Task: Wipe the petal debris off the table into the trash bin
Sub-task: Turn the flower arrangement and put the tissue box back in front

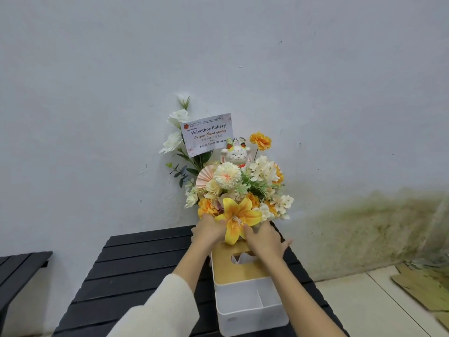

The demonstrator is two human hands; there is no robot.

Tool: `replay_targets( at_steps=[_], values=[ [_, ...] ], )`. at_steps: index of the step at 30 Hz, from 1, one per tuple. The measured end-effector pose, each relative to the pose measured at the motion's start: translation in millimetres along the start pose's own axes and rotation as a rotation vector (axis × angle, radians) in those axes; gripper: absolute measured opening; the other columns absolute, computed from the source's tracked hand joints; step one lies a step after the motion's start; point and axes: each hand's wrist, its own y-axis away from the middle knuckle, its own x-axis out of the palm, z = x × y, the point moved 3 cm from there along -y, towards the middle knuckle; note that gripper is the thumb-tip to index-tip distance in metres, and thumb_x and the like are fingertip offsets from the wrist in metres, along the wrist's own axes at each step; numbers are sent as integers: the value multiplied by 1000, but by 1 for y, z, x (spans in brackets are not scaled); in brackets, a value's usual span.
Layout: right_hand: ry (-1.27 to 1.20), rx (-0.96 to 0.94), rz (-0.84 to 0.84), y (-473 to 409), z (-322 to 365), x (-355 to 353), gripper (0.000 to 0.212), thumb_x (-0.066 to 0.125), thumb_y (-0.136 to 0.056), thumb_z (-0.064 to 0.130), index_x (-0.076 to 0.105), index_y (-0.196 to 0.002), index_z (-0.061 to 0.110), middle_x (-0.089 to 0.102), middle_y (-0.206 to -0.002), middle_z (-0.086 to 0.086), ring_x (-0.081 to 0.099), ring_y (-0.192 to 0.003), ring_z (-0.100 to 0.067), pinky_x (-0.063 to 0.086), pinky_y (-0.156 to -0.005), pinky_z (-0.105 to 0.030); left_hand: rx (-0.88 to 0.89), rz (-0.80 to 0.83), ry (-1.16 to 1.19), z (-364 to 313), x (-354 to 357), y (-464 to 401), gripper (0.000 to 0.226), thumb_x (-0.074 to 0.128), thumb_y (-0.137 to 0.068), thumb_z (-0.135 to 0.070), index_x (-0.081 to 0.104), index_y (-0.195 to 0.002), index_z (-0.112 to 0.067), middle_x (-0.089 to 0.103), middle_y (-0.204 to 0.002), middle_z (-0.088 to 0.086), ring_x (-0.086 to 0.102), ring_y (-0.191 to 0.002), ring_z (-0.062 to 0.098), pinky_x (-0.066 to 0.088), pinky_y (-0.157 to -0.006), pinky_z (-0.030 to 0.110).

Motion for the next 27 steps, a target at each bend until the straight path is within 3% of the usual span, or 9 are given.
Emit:
replay_targets(
  at_steps=[3,5,10,14,17,23,27],
  values=[
    [-39,26,-41,0,9,11,81,39,-88,61,15,-145,8,51,-136,-9,38,-129,-32,18,-108,-50,-6,-4,126,-1,3,-21,44,48,-89,-28,50,-124,-1,58,-121,18,57,-108,33,49,-92,43],
    [-31,1,-126,6,7,16,79,36,-89,60,13,-145,9,53,-134,-7,38,-129,-28,24,-106,-44,-2,62,156,0,7,-32,40,46,-94,-23,47,-126,1,58,-118,14,56,-98,26,49,-86,35],
    [-98,-22,-112,1,0,23,78,33,-88,62,10,-147,16,49,-140,0,29,-138,-24,12,-114,-42,58,150,226,0,13,-43,36,42,-97,-33,49,-124,-10,57,-117,13,52,-92,19,44,-67,27],
    [-149,-28,-141,3,-1,19,63,38,-89,57,30,-136,17,57,-129,0,37,-133,-21,9,-116,-43,80,102,264,2,12,-49,30,37,-100,-25,50,-120,-7,54,-109,12,50,-89,20,42,-77,31],
    [-182,-22,-152,4,-1,17,50,40,-89,54,39,-126,20,61,-119,1,43,-128,-20,9,-117,-44,75,90,314,3,14,-54,30,44,-97,-18,46,-124,-6,56,-116,16,54,-107,31,47,-93,42],
    [-158,-50,-165,3,-1,22,57,41,-88,56,33,-135,25,56,-131,6,36,-135,-18,2,-117,-47,59,154,512,-5,22,-66,35,45,-97,-18,43,-131,-7,55,-125,20,54,-112,36,48,-93,48],
    [-169,-28,-174,6,1,19,73,43,-89,54,18,-145,16,53,-136,0,34,-137,-18,-1,-118,-44,76,126,593,-2,25,-73,32,43,-98,-19,44,-129,-9,56,-123,19,55,-111,34,50,-89,47]
  ],
)
